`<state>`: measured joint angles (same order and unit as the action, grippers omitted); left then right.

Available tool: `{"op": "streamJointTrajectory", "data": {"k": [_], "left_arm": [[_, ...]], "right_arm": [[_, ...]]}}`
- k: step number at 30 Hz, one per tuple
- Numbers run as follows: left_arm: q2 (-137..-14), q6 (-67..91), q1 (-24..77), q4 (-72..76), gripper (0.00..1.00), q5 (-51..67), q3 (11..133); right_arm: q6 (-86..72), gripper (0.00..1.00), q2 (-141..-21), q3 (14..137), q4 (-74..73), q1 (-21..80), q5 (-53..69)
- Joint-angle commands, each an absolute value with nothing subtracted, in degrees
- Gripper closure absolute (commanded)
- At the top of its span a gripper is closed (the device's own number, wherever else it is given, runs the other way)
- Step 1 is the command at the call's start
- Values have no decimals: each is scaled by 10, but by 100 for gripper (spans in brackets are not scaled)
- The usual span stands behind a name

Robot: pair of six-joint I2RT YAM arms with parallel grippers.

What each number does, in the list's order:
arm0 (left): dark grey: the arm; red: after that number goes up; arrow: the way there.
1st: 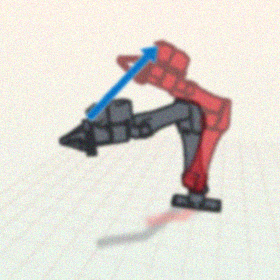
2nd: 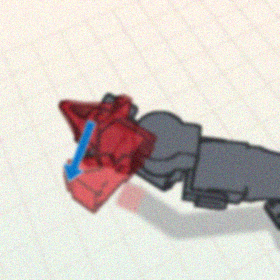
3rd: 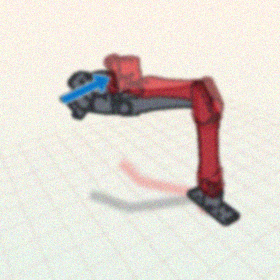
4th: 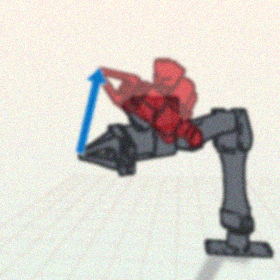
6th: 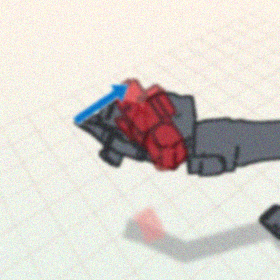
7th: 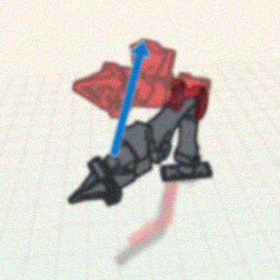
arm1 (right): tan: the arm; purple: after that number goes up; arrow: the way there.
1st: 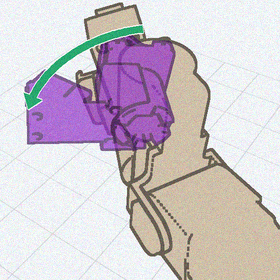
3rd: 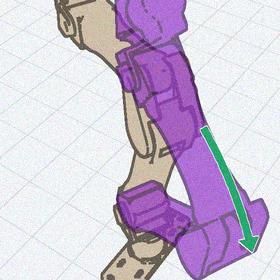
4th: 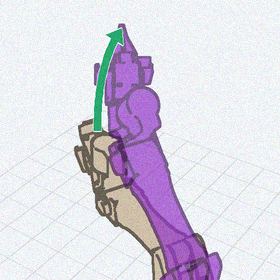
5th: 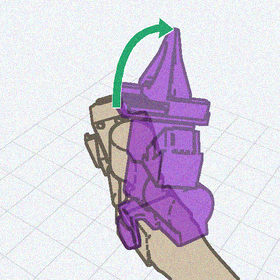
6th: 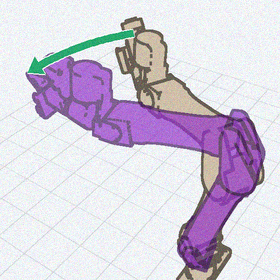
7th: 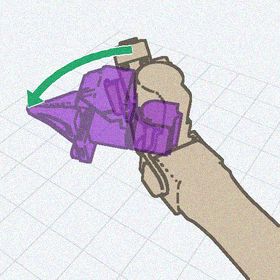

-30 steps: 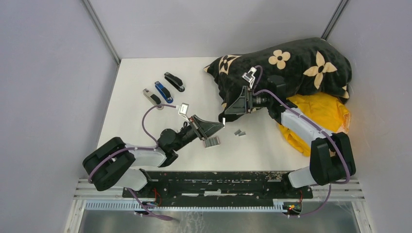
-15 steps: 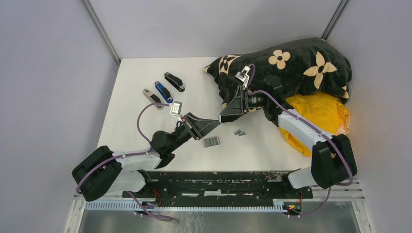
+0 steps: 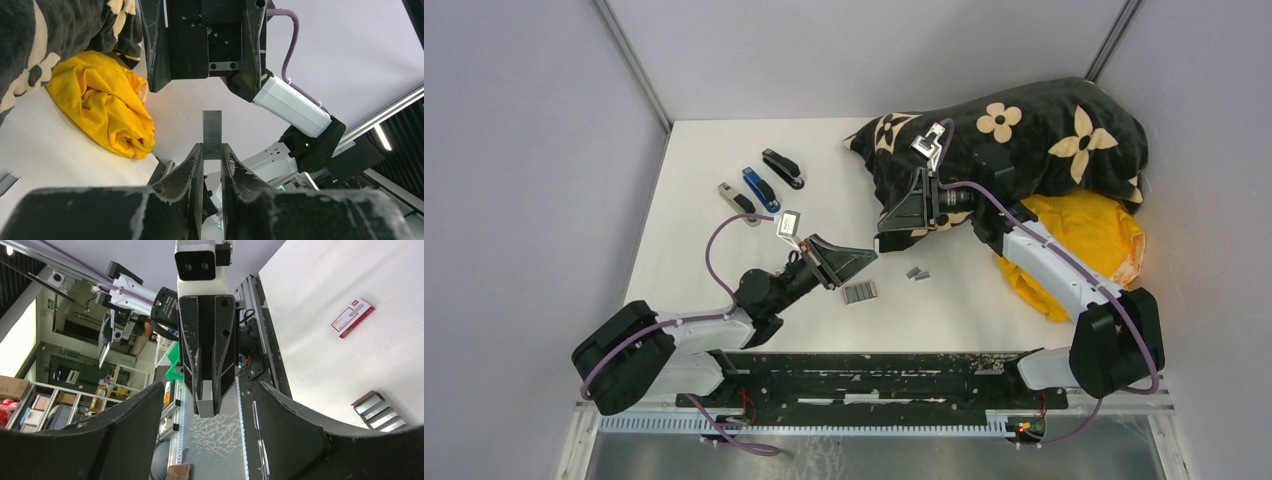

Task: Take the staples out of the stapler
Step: Pick up the staple from the center of the board.

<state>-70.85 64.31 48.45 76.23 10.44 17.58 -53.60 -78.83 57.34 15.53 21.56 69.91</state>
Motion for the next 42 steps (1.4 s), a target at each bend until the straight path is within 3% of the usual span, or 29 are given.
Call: {"op": "streamJointTrajectory", "data": {"k": [1, 9, 26, 28, 34, 38, 42], "left_arm": [[-699, 647, 482, 781, 83, 97, 175], [-700, 646, 482, 782, 83, 97, 175], [-712, 647, 482, 787, 81, 100, 175], [-714, 648, 482, 787, 79, 100, 174], [-694, 639, 482, 776, 52, 92, 139], [-604, 581, 481, 652, 44, 60, 92], [-458, 461, 482, 290, 43, -48, 92]], "right_arm": [[-480, 27, -759, 592, 111, 226, 706], [-445, 35, -761, 599, 69, 243, 703], [-442, 80, -756, 601, 67, 247, 702], [-436, 81, -756, 601, 61, 247, 700], [-346, 82, -754, 619, -42, 246, 687], [-176, 81, -751, 652, -224, 251, 613], [-69, 81, -759, 676, -338, 292, 485]]}}
